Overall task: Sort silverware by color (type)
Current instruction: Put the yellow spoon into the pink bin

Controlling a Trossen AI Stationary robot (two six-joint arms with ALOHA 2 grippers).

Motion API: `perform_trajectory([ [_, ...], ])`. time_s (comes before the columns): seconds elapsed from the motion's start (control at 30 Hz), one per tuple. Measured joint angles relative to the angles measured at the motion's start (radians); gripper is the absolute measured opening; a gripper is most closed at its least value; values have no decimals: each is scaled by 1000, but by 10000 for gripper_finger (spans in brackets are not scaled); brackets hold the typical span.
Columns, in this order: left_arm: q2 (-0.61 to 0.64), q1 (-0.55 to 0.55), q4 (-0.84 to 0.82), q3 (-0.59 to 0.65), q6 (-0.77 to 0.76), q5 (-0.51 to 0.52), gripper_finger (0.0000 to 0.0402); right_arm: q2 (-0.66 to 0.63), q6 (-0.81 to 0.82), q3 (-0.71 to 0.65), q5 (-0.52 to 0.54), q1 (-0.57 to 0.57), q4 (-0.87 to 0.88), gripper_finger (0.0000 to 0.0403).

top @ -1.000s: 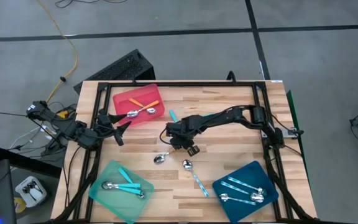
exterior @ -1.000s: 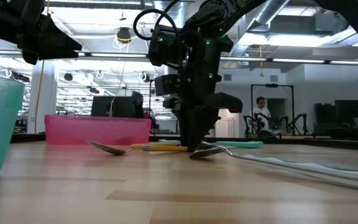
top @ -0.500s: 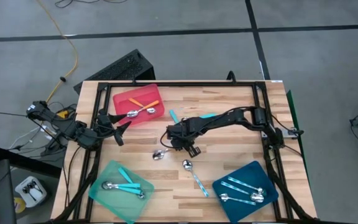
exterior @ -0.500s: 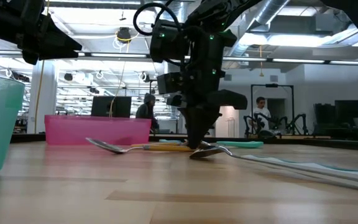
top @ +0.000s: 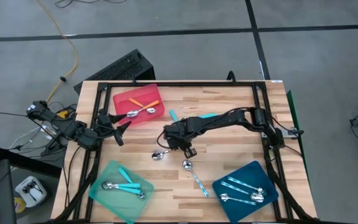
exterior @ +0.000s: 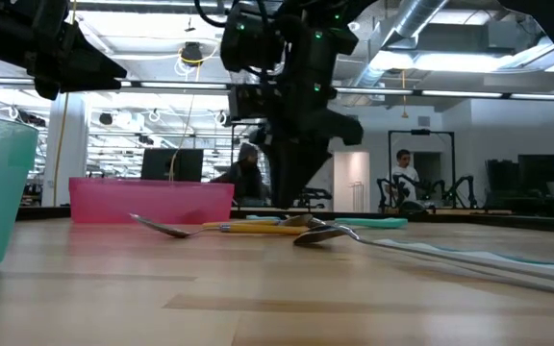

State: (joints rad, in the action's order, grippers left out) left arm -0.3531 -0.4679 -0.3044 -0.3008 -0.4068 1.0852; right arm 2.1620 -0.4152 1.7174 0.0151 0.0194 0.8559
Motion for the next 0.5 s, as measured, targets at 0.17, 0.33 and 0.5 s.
perform_trajectory([
  [0.17, 0, 0, -4, 0, -1, 0, 190, 0, 26, 2, 0, 12, -65, 178],
  [0.33, 0, 0, -4, 0, -2, 0, 190, 4, 42, 3, -17, 27, -121, 230],
  [0.5, 0, 0, -4, 0, -2, 0, 190, 4, 43, 3, -18, 36, -184, 238],
])
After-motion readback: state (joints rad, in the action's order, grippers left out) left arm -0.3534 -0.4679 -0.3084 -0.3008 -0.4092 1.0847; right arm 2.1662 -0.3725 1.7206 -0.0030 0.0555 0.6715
